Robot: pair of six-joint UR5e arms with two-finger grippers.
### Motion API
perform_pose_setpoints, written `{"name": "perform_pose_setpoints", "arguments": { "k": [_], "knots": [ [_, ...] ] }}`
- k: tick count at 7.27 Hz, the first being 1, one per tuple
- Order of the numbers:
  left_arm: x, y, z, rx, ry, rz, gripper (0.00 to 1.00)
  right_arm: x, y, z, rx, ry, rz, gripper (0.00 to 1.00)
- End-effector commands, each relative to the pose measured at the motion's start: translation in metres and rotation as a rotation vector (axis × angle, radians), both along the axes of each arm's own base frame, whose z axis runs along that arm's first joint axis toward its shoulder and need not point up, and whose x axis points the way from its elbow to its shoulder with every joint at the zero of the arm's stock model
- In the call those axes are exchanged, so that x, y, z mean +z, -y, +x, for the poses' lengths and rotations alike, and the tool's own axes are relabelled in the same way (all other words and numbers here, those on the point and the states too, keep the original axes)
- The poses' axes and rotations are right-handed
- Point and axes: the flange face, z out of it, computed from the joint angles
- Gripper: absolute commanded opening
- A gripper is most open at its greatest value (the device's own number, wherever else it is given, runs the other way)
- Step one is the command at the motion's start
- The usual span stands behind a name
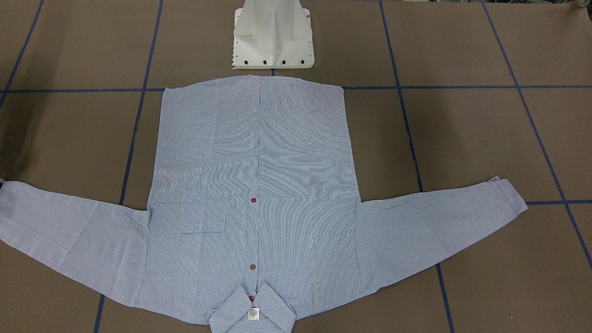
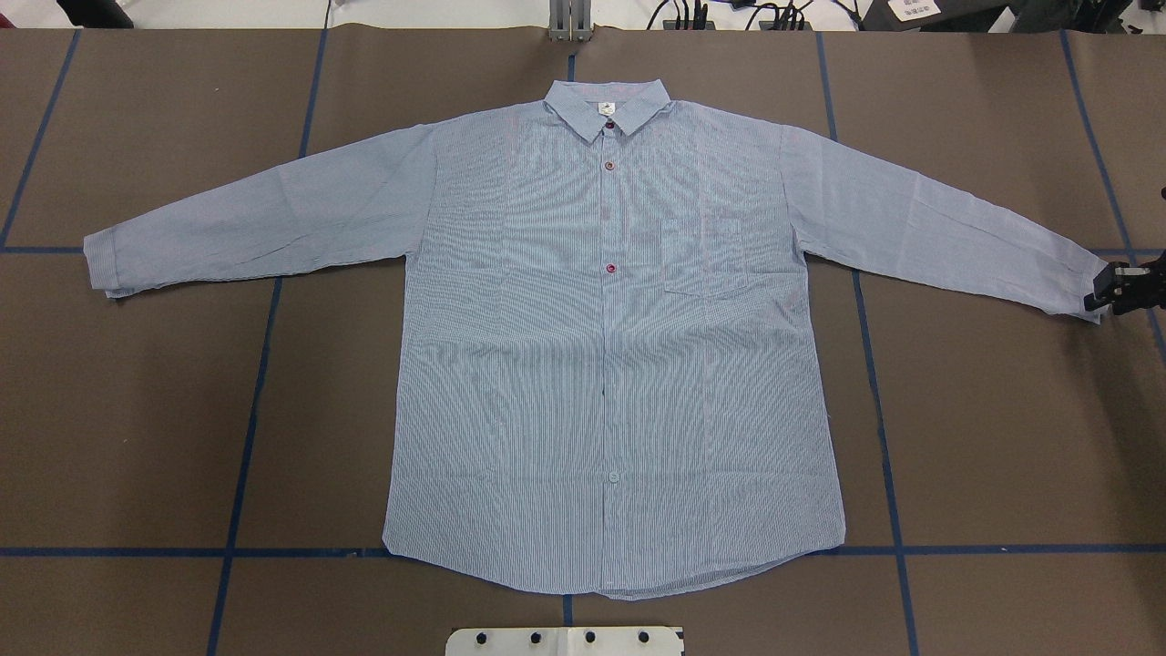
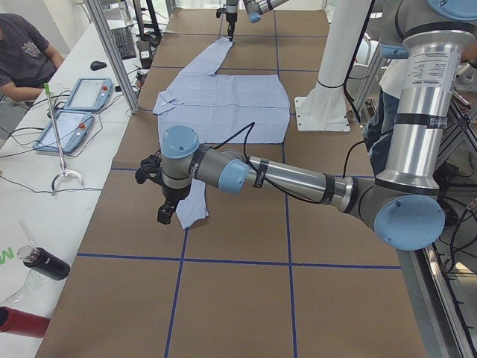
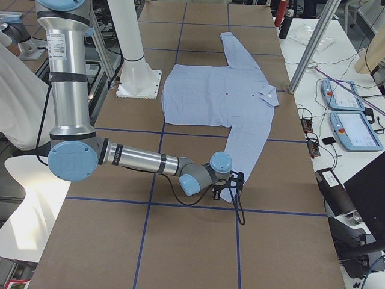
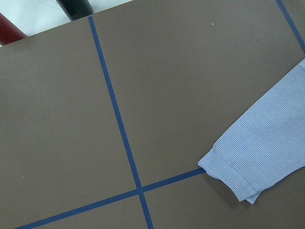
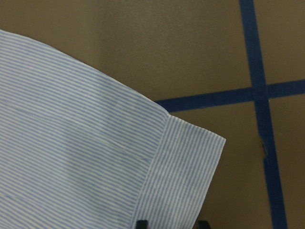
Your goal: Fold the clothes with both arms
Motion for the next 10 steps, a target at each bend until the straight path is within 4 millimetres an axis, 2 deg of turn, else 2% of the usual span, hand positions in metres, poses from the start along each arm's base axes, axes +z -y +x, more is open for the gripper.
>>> {"name": "perform_pose_setpoints", "arguments": {
  "k": [1,2,4,6,7,8,10],
  "knots": [
    [0.0,0.0,0.0,0.0,0.0,-0.002,1.0,0.0,0.0,-0.001,-0.002,0.001,-0.001,0.44],
    [0.0,0.0,0.0,0.0,0.0,-0.002,1.0,-0.001,0.0,-0.002,-0.003,0.001,0.001,0.34],
    [-0.001,0.001,0.0,0.0,0.0,0.001,1.0,-0.002,0.0,-0.002,-0.003,0.002,0.004,0.0],
    [-0.001,0.001,0.0,-0.001,0.001,0.001,1.0,-0.005,0.001,-0.002,-0.003,0.004,0.009,0.0],
    [-0.002,0.002,0.0,0.0,0.0,0.003,1.0,-0.015,0.002,-0.001,-0.004,0.021,0.026,0.0],
    [-0.002,0.002,0.0,-0.001,0.001,0.003,1.0,-0.038,0.003,0.005,-0.003,0.061,0.052,0.0],
    [-0.002,0.002,0.0,-0.001,0.001,0.003,1.0,-0.094,0.009,0.033,0.001,0.195,0.109,0.0]
  ]
}}
